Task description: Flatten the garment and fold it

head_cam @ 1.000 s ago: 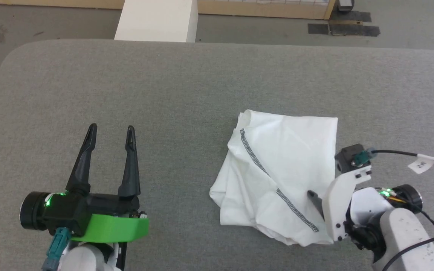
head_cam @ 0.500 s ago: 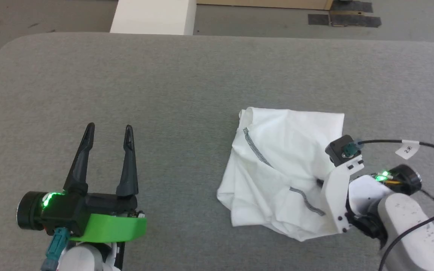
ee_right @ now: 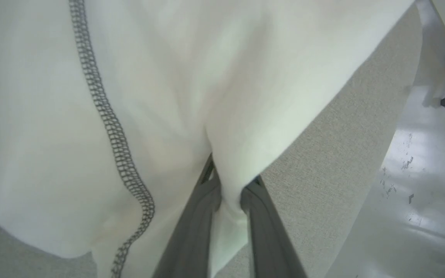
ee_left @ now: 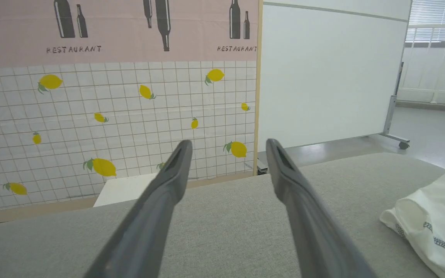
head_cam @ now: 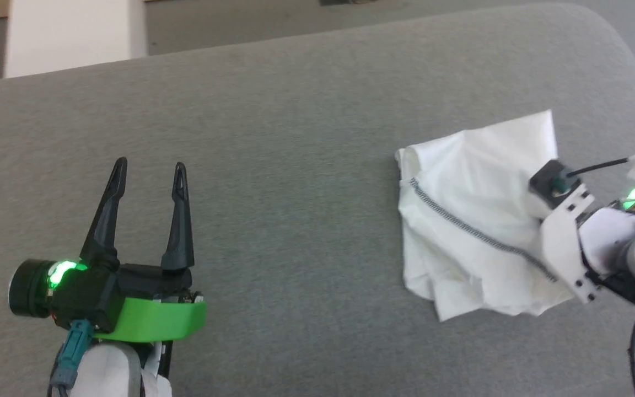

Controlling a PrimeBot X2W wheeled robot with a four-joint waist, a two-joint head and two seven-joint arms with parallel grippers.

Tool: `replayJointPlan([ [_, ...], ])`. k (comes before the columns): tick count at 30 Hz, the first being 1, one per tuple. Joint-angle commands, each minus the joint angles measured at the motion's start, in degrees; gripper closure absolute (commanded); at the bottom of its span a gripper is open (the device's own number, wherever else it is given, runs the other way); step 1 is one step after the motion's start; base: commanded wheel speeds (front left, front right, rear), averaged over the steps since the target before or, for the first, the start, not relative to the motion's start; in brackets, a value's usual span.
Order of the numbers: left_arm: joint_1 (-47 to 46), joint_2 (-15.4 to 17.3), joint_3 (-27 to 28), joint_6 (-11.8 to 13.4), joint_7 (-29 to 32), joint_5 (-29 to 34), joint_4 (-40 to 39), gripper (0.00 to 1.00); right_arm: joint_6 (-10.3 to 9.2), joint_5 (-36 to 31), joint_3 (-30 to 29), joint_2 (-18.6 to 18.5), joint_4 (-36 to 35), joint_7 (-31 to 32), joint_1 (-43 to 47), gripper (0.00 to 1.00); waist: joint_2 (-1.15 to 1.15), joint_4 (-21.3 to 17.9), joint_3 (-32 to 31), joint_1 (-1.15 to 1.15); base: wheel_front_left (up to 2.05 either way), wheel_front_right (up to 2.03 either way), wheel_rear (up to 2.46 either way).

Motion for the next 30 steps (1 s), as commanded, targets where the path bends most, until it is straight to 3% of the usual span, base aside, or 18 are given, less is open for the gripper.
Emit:
replayJointPlan([
  [1,-1.07,0.92,-0.08,-0.28,-0.21,0.56,-0.2,0.0,-0.12,0.48,0.16,-1.07,1.02,-1.48,-1.98,1.0,0.0,-7.02,5.66,0.0,0.0,0.0,0.0],
  [10,-3.49,3.72,-0.85,-0.63,-0.03,2.49,-0.98,0.0,-0.12,0.9,-4.41,-6.64,14.43,-8.78,-7.33,1.0,0.0,-5.7,12.91,0.0,0.0,0.0,0.0],
  [16,-3.99,4.89,-0.85,-0.49,1.25,3.09,-2.6,0.0,-0.12,-1.88,-13.2,-6.53,26.11,-13.38,-9.12,1.0,0.0,-2.9,15.9,0.0,0.0,0.0,0.0],
  [22,-3.74,5.37,-0.79,-0.14,2.07,3.13,-4.02,0.0,-0.12,-6.93,-19.73,-4.86,32.68,-18.72,-11.73,1.0,0.0,-1.82,17.12,0.0,0.0,0.0,0.0],
  [23,-3.75,5.44,-0.8,-0.14,2.15,3.1,-4.09,0.0,-0.12,-7.75,-20.67,-4.46,33.66,-19.02,-12.04,0.86,0.0,-1.74,17.15,0.0,0.0,0.0,0.0],
  [24,-3.79,5.5,-0.85,-0.13,2.23,3.07,-4.12,0.0,-0.12,-8.61,-22.0,-3.88,34.96,-19.1,-12.48,0.0,0.0,-1.67,17.12,0.0,0.0,0.0,0.0],
  [30,-3.69,5.2,-1.32,0.15,1.82,2.5,-3.05,0.0,-0.12,-11.93,-29.97,-1.49,39.37,-20.73,-14.23,0.0,0.0,-1.66,14.14,0.0,0.0,0.0,0.0],
])
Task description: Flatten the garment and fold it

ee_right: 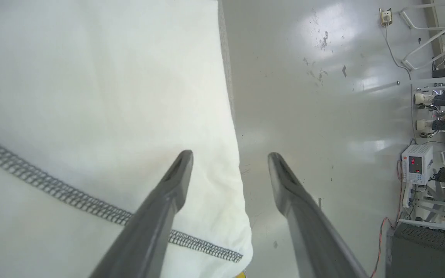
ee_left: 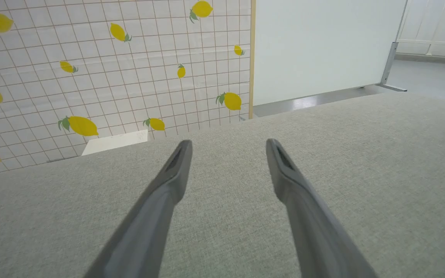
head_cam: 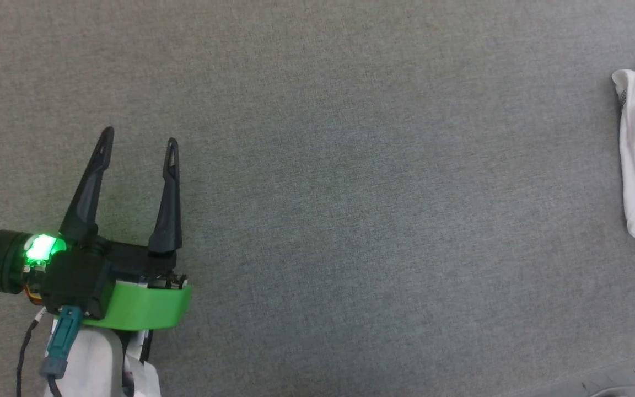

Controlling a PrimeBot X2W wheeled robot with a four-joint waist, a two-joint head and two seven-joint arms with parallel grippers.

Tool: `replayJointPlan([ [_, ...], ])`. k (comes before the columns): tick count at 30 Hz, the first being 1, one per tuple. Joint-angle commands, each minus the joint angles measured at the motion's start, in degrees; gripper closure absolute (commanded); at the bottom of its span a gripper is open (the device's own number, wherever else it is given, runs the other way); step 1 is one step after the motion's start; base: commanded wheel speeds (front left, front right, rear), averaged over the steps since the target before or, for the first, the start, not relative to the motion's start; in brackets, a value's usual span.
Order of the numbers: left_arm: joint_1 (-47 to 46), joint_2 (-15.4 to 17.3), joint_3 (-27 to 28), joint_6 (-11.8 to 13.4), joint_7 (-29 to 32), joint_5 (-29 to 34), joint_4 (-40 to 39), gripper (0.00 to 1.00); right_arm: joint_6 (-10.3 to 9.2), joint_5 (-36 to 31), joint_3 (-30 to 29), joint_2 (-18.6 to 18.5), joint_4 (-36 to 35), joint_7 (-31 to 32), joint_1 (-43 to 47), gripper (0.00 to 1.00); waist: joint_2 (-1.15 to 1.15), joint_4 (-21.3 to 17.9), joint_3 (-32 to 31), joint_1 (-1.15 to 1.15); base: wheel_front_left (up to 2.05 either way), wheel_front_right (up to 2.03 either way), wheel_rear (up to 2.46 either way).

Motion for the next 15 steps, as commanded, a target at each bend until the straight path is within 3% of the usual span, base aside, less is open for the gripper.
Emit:
replayJointPlan([
  [1,-0.4,0.01,-0.25,0.32,-0.4,-0.47,0.69,0.0,-0.12,-0.35,-1.97,0.32,0.15,-1.23,-1.54,0.0,0.0,-0.17,-2.62,-0.01,0.0,0.0,0.0],
  [7,0.65,-2.35,-0.42,1.44,-1.9,-3.2,4.47,0.0,-0.12,4.5,-10.03,3.24,-9.31,-11.68,-3.73,0.0,0.0,1.72,-11.75,-0.01,0.0,0.0,0.0],
  [13,1.71,-3.71,1.44,3.44,-2.21,-5.54,6.76,0.0,-0.12,11.94,-8.47,5.66,-25.7,-19.59,2.43,0.0,0.0,4.85,-19.81,-0.01,0.0,0.0,0.0],
  [15,2.02,-4.05,2.45,4.48,-2.24,-6.18,7.31,0.0,-0.12,14.42,-9.6,8.0,-31.24,-22.28,5.05,0.0,0.0,6.07,-21.86,-0.01,0.0,0.0,0.0],
])
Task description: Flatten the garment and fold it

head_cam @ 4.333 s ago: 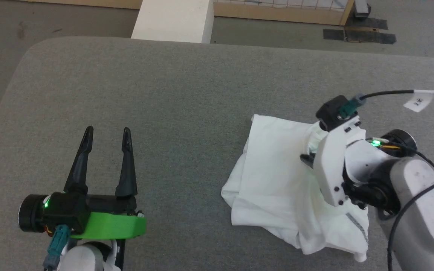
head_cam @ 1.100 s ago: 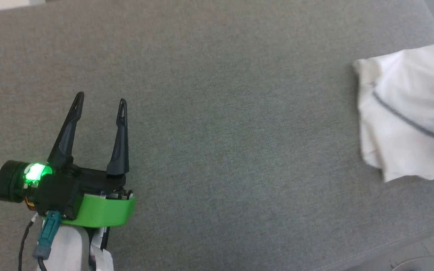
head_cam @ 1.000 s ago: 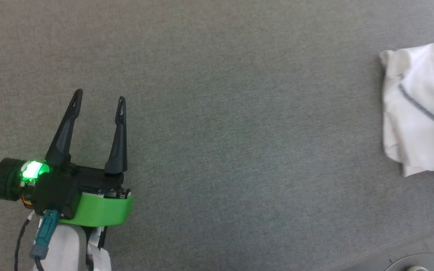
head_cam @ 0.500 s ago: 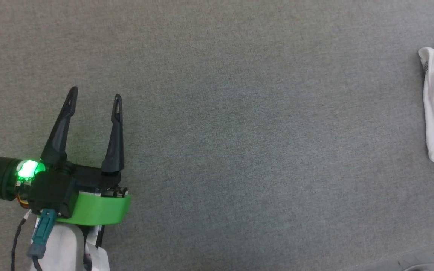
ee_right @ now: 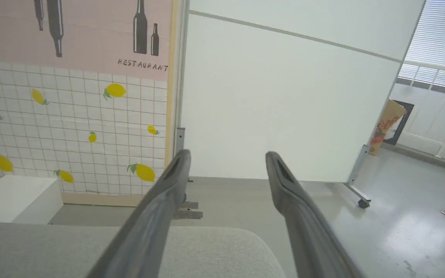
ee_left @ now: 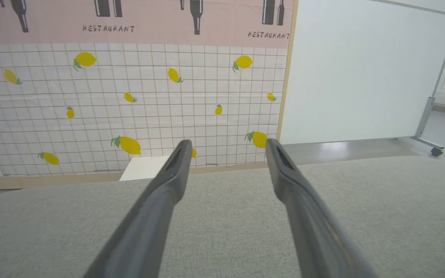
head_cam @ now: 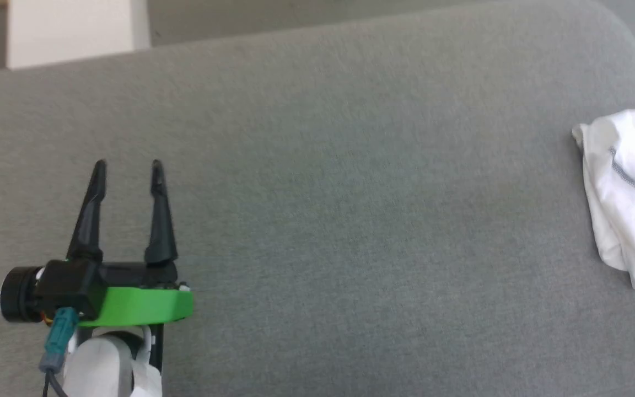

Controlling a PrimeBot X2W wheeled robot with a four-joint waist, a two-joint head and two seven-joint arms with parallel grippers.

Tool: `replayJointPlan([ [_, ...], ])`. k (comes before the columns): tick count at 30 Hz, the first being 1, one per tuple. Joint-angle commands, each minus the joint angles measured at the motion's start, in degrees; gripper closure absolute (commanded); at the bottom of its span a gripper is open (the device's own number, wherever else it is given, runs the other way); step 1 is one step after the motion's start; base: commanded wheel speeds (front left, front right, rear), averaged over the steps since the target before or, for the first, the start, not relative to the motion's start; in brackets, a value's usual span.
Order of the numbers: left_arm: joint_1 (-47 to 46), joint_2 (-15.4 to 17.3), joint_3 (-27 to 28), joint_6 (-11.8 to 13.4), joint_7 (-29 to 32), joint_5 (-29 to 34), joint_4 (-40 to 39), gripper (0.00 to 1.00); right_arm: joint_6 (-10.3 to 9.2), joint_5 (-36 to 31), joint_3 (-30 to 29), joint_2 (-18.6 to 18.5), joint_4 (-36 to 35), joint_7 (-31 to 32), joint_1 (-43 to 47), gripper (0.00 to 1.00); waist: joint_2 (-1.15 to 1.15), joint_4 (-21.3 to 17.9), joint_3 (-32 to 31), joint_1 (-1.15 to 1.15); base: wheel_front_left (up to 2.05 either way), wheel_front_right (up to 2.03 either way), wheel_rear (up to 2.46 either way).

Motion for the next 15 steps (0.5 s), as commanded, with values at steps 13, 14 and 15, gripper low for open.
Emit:
replayJointPlan([
  [13,1.79,-1.53,1.63,3.67,-0.26,-3.68,5.06,0.0,-0.11,-9.35,-9.13,28.95,-23.69,-11.51,24.43,0.0,0.0,11.07,-13.13,0.0,0.0,0.0,0.0],
  [14,1.86,-1.61,1.4,3.79,-0.26,-3.77,5.5,0.0,-0.11,-10.29,-8.86,29.36,-24.18,-11.96,25.81,0.0,0.0,11.4,-13.3,0.0,0.0,0.0,0.0],
  [15,1.92,-1.69,1.16,3.87,-0.24,-3.98,6.1,0.0,-0.11,-10.94,-8.43,29.64,-24.13,-12.36,27.3,0.0,0.0,11.65,-13.43,0.0,0.0,0.0,0.0],
])
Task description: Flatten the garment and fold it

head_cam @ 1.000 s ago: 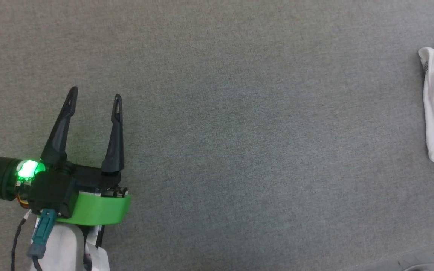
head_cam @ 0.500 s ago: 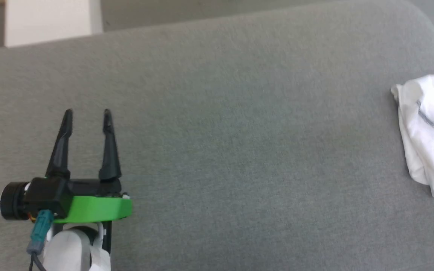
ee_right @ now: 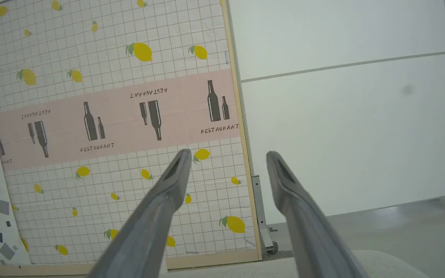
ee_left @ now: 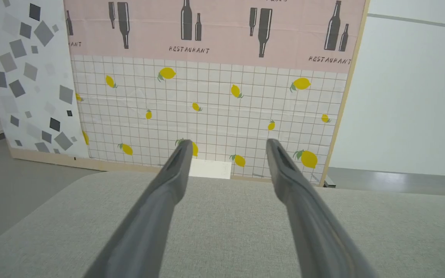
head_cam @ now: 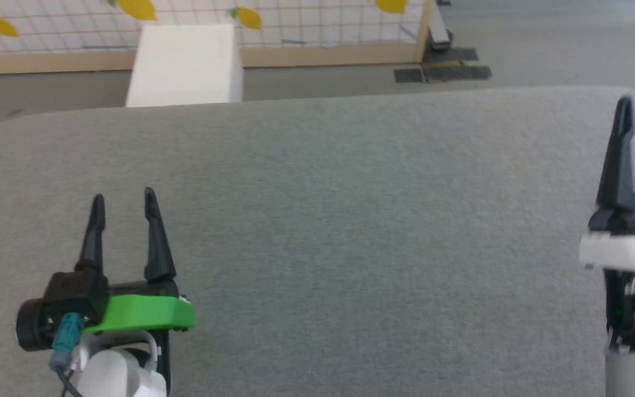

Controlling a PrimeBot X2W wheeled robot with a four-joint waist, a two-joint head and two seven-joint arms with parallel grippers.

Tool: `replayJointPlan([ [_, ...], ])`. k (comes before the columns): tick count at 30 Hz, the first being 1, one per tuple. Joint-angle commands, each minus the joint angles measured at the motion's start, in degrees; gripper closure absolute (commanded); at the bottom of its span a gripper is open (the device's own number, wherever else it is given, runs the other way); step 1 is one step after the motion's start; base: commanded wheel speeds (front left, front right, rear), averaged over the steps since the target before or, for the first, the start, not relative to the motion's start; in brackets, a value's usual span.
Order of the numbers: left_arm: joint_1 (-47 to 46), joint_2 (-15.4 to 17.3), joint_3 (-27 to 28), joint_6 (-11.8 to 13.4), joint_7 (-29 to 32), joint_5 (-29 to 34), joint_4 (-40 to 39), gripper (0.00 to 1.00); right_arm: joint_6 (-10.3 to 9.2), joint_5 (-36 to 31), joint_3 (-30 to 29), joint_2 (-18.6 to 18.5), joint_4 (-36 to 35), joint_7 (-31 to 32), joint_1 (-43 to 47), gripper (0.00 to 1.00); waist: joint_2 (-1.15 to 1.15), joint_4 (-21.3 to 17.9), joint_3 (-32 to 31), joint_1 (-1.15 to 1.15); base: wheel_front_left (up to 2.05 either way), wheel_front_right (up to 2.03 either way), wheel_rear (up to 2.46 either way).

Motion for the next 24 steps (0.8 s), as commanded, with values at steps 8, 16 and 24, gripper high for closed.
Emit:
replayJointPlan([
  [8,-0.16,-0.39,-2.35,0.03,-0.11,-0.45,6.97,0.0,-0.08,0.92,5.73,-0.03,4.8,-1.6,8.25,0.0,0.0,4.28,-3.55,0.01,0.0,0.0,0.0],
  [16,0.34,-0.65,-4.27,-0.28,-0.16,-1.08,13.66,0.0,-0.08,1.95,7.55,-0.02,7.39,-1.64,12.84,0.0,0.0,4.71,-4.26,0.01,0.0,0.0,0.0],
  [24,0.87,-0.8,-6.04,-0.82,-0.21,-0.4,15.99,0.0,-0.08,0.53,8.31,-0.02,11.33,-1.65,14.77,0.0,0.0,4.71,-4.26,0.01,0.0,0.0,0.0],
])
